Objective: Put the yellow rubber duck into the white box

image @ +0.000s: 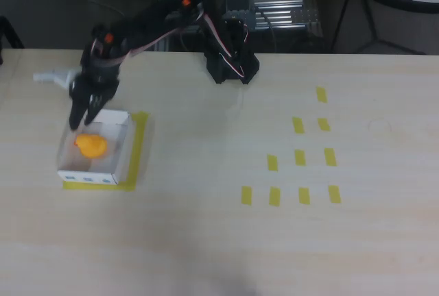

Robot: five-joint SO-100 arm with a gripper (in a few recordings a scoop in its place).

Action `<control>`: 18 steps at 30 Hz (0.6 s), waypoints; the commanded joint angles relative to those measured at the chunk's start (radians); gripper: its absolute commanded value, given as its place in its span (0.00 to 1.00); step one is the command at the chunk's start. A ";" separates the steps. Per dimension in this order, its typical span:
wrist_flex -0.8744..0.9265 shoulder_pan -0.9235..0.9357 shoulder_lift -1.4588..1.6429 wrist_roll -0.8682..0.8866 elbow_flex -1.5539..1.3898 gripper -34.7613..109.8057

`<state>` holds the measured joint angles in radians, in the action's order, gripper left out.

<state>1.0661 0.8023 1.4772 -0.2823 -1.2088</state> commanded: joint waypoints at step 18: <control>0.006 -0.870 1.805 0.531 -1.669 0.24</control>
<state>1.0538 -0.0291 3.1355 0.2102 -2.6553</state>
